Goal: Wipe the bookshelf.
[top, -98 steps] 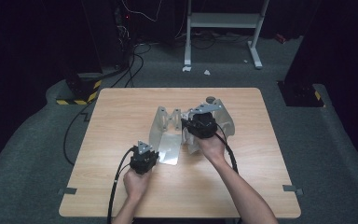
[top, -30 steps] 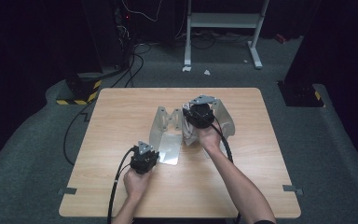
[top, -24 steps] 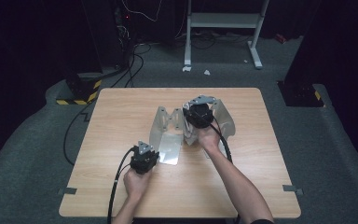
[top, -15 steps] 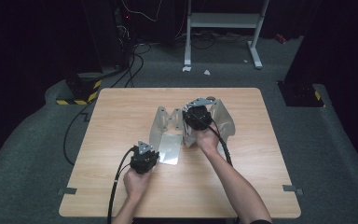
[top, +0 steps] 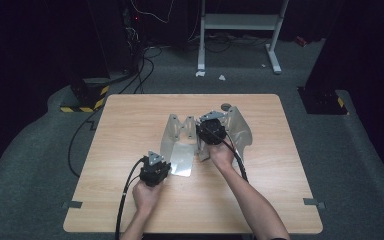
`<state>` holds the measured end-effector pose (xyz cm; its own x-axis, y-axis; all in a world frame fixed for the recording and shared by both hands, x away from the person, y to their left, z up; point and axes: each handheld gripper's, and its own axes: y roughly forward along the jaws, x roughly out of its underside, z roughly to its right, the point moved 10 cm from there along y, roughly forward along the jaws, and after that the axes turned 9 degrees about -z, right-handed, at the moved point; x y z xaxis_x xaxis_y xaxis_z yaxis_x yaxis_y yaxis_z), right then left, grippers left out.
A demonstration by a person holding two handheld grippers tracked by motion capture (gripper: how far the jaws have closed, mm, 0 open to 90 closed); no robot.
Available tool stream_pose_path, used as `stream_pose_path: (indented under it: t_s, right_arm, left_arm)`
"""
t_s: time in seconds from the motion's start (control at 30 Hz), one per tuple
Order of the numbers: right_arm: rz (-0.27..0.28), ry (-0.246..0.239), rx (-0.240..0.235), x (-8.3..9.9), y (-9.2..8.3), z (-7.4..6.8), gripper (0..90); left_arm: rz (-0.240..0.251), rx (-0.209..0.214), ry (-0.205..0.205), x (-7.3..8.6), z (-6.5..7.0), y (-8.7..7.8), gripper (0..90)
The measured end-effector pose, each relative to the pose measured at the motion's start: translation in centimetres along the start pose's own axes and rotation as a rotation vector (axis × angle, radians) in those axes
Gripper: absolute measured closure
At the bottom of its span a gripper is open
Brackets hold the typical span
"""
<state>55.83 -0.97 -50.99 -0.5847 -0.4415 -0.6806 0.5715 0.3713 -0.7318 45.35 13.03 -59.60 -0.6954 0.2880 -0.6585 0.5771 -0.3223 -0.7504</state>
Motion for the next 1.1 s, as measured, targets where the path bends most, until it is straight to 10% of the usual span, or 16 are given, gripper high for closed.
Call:
stream_pose_path:
  t_s: [0.5, 1.1]
  right_arm:
    - [0.086, -0.007, -0.033, -1.8, -2.5, -0.7, 82.9]
    - [-0.056, -0.014, 0.074, 2.0, 1.7, 0.3, 83.2]
  left_arm:
    - [0.002, -0.001, -0.002, 0.0, 0.0, 0.0, 80.9]
    - [0.004, 0.003, -0.004, 0.0, 0.0, 0.0, 80.9]
